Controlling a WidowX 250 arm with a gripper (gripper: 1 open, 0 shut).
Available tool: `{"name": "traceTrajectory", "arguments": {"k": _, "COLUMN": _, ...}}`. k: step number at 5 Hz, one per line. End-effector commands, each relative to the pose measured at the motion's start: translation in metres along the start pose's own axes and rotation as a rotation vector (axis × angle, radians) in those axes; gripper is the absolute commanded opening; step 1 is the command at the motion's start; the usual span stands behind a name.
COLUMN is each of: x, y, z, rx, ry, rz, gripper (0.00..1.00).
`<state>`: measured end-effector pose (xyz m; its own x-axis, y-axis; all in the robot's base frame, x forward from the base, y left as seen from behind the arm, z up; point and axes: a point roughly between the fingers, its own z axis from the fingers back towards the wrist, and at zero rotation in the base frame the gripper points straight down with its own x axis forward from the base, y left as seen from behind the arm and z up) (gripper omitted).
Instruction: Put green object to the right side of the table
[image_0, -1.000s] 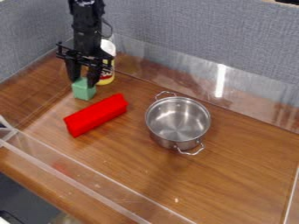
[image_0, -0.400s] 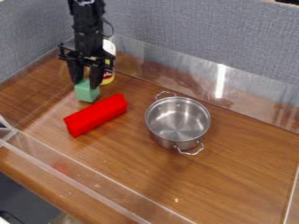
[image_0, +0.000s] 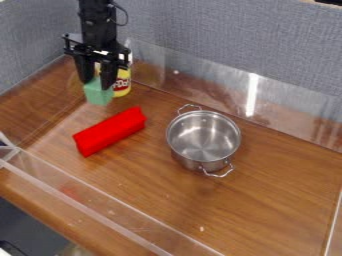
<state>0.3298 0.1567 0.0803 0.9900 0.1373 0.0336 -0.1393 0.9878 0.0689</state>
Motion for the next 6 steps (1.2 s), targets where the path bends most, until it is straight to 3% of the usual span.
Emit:
{"name": "traceTrajectory", "arguments": {"k": 1, "x": 0.005, "y": -0.005, "z": 0.036, "rx": 0.018, "ry": -0.091, "rz": -0.028, "gripper": 0.00}}
{"name": "traceTrajectory", "arguments": {"k": 6, "x": -0.007, "y": -0.025, "z": 0.055, "rx": -0.007, "ry": -0.125, "rz": -0.143, "gripper": 0.00}}
